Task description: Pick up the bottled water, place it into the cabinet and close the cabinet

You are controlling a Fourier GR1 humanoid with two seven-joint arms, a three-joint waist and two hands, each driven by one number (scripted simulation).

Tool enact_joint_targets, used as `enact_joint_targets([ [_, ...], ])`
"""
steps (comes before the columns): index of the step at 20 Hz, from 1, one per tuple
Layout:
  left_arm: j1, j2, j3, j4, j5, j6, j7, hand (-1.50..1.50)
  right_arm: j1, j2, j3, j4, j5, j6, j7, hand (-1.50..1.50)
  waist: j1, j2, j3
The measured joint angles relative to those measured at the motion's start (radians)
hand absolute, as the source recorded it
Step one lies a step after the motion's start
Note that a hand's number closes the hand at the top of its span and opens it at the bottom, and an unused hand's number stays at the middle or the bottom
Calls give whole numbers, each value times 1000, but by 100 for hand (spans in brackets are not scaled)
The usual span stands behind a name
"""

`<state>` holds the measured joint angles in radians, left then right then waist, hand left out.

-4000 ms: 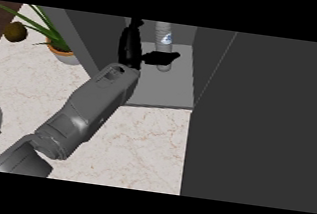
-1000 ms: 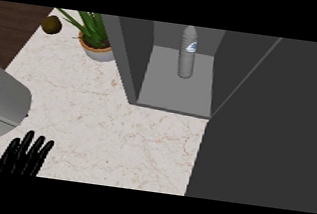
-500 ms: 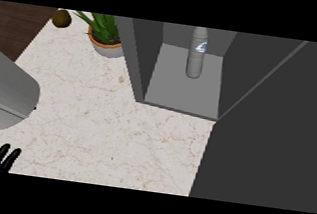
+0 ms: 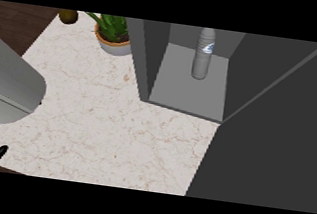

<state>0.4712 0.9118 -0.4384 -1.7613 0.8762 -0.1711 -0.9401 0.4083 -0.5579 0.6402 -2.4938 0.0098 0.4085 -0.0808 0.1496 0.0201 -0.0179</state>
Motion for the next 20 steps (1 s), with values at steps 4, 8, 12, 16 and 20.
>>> enact_joint_targets([
  [4,-2,17,17,5,4,-14,1,-150,-26,4,1,3,-9,16,19,150,9,6,-2],
  [8,0,31,31,3,11,-27,3,-150,-29,16,-1,6,-17,29,26,150,18,13,-3],
  [12,-2,41,48,-4,25,-33,7,-150,-22,31,-6,12,-29,42,27,150,27,23,-2],
  [16,-8,51,61,-8,30,-41,11,-150,-3,51,-13,19,-51,51,26,150,38,32,-3],
  [20,-13,64,75,-14,36,-50,17,-150,16,75,-20,34,-89,63,20,150,49,40,-1],
])
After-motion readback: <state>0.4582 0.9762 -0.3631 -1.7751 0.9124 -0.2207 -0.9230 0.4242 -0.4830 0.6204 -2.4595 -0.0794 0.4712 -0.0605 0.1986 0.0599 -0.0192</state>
